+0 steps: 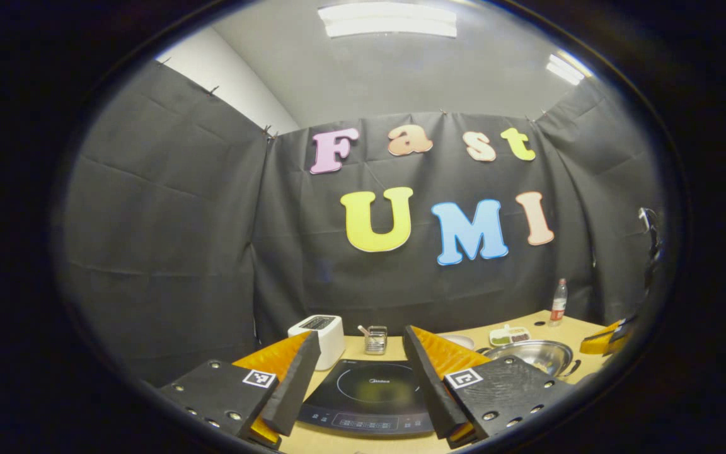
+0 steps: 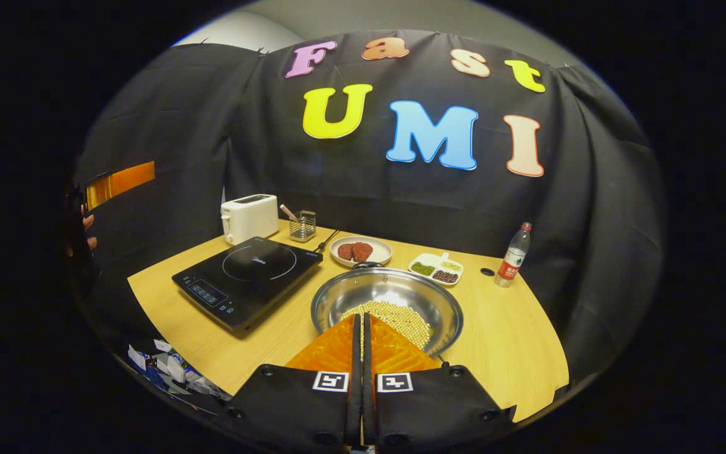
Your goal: First push the handle of the pot to place it horizontally, then grasp the pot with both hands and set it on the induction cooktop.
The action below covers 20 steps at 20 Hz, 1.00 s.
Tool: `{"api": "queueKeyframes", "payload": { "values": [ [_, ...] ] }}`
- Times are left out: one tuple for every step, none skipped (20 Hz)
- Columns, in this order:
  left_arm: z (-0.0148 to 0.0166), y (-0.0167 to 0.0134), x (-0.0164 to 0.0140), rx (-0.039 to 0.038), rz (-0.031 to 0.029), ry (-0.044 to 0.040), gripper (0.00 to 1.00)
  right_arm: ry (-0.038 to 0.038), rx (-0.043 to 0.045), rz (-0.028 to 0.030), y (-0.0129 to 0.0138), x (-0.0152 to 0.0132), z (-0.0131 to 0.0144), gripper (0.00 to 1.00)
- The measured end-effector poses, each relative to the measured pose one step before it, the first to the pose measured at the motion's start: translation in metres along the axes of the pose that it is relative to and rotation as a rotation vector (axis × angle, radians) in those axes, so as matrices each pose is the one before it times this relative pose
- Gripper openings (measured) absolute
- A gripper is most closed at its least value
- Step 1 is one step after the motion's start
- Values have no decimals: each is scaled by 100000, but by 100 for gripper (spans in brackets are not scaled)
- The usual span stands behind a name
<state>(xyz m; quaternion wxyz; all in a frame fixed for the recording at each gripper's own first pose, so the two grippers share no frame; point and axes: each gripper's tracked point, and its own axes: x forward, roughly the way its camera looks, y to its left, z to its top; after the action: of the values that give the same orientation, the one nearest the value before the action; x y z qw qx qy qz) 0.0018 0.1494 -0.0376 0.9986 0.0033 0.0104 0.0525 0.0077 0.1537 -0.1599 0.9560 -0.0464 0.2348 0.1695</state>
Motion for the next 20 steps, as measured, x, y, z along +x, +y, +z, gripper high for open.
{"api": "queueKeyframes", "payload": {
  "values": [
    [-140, -267, 187, -41, 837, 9, 82, 1644, -777, 1966, 60, 337, -459, 2],
    [55, -365, 114, -236, 750, 19, 80, 1498, -671, 1776, -15, 345, -433, 2],
    [-22, -463, 296, -354, 576, 302, 80, 1655, -295, 1780, 26, 383, -635, 2],
    [49, -548, 218, -201, 547, 517, 80, 1909, 64, 1860, 3, 301, -419, 2],
    [-177, -555, 243, -215, 438, 56, 80, 1724, 55, 2137, 44, 364, -576, 2],
    [86, -677, 173, -102, 305, -20, 80, 2058, -91, 1910, -78, 267, -562, 2],
    [150, -610, 326, 268, 260, 96, 80, 2441, -224, 1780, 30, 292, -750, 2],
    [184, -527, 292, 431, 385, -20, 80, 2206, -211, 1805, -39, 313, -607, 2],
    [-133, -544, 201, 272, 350, 5, 80, 2141, -581, 1604, -23, 272, -555, 2],
    [-51, -537, 285, 105, 299, 234, 80, 2053, -728, 1254, -151, 242, -495, 2],
    [-44, -387, 105, 90, 430, 488, 80, 2079, -357, 1529, -7, 381, -728, 2],
    [-85, -396, 243, 227, 347, 503, 80, 2388, -209, 1575, 16, 346, -650, 2],
    [-146, -402, 189, 271, 153, 347, 80, 2251, -209, 1051, -88, 339, -607, 2],
    [150, -383, 140, 424, 53, 233, 80, 2050, 17, 932, -164, 346, -556, 2],
    [-142, -342, 123, 599, 229, 93, 80, 1897, 488, 1203, -40, 255, -473, 2],
    [126, -235, 77, 550, 229, -11, 80, 1956, 744, 1126, 80, 147, -502, 2],
    [-95, -172, 136, 328, 167, 94, 80, 1709, 651, 557, -170, 223, -401, 2],
    [23, -238, 217, 291, 198, 272, 80, 1605, 594, 221, -341, 103, -304, 2],
    [-283, -156, -5, 244, 195, 413, 82, 1231, 934, 154, -271, 270, -264, 2],
    [-75, -201, 147, 110, 186, 471, 80, 695, 825, -83, -286, 102, -71, 2]
  ]
}}
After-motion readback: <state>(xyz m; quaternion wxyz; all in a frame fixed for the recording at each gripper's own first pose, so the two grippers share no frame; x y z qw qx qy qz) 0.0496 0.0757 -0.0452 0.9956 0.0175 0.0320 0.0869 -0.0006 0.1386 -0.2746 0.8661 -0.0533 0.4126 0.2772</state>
